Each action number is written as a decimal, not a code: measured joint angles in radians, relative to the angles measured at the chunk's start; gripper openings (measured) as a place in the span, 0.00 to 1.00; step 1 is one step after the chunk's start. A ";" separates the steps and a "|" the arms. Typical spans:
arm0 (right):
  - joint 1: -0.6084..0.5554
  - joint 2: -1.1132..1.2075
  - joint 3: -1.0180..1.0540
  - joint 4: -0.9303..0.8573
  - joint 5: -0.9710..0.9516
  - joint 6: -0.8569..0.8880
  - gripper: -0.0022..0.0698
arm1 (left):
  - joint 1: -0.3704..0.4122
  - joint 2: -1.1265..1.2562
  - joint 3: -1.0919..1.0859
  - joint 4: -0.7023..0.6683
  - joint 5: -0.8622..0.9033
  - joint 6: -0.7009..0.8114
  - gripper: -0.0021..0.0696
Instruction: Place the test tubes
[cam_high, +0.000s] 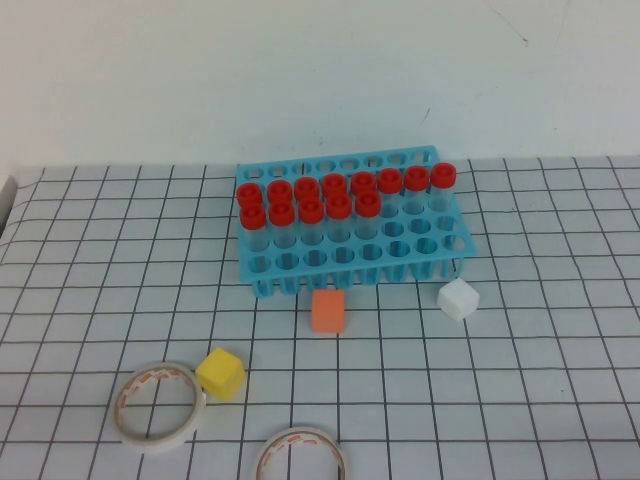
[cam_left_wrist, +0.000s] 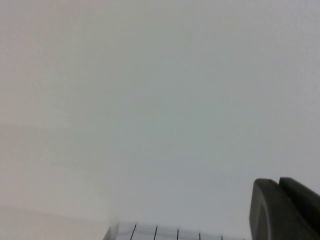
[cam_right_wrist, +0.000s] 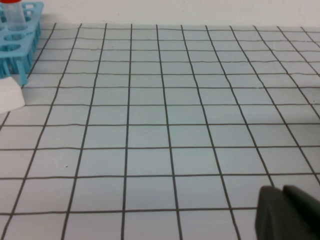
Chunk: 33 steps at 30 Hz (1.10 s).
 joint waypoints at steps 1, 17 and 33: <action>0.000 0.000 0.000 0.000 0.000 0.000 0.03 | 0.000 0.000 0.021 0.102 0.002 -0.089 0.03; 0.000 0.000 0.000 0.000 0.000 0.000 0.03 | 0.521 0.000 0.157 1.365 0.577 -1.280 0.03; 0.000 0.000 0.000 0.000 0.000 0.000 0.03 | 0.498 0.000 0.175 1.595 0.895 -1.447 0.03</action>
